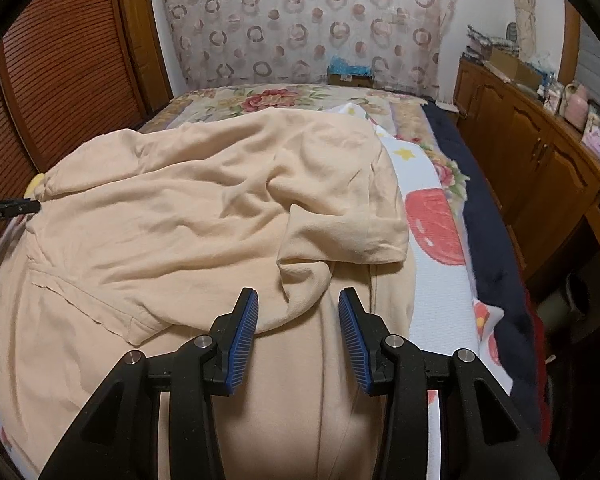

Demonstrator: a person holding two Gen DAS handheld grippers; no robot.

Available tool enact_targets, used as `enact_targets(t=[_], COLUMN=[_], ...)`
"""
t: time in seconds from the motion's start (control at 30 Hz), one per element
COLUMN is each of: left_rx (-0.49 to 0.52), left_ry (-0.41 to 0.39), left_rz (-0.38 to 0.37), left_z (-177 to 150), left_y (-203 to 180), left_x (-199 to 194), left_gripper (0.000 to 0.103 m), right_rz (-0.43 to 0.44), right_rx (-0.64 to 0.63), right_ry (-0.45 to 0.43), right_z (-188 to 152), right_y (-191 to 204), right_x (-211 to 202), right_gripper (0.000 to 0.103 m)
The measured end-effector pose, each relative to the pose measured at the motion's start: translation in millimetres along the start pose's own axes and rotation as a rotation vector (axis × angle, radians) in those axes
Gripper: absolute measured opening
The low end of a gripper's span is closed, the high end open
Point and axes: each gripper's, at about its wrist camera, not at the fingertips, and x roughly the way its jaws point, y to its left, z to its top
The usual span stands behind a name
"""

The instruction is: Fold small clothes

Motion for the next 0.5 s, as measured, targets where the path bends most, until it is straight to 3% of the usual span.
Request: enact_targets(t=[0.1,0.13,0.17,0.37,0.43,0.47,0.5], left_rx=[0.005,0.008,0.021,0.051,0.051,0.054,0.059], left_ry=[0.003,-0.001,-0.006,-0.052,-0.056,-0.059,-0.068], left_rz=[0.004,-0.001,-0.013,-0.007,-0.008,-0.012,-0.017], left_z=[0,0,0,1,1,1,1], left_y=[-1,-2,-3,-10,-11,-11,-12], left_x=[0,0,-1,-11,-12,-13,-14], left_gripper=[0.041,0.036,0.018,0.006,0.005,0.004,0.004], right_rz=[0.035,0.033,0.028,0.036,0.045,0.055,0.058], right_rx=[0.028,0.037,0.041,0.062,0.046,0.026,0.007], right_ry=[0.022,0.024,0.026,0.026,0.032,0.039,0.044], right_z=[8,9,9,21,26,28,30], right_y=[-7,-9,-12,-18,-14,-9,-4], right_x=[12,11,11,20,26,29,32], right_gripper=[0.044,0.044,0.044,0.044,0.035,0.019,0.009])
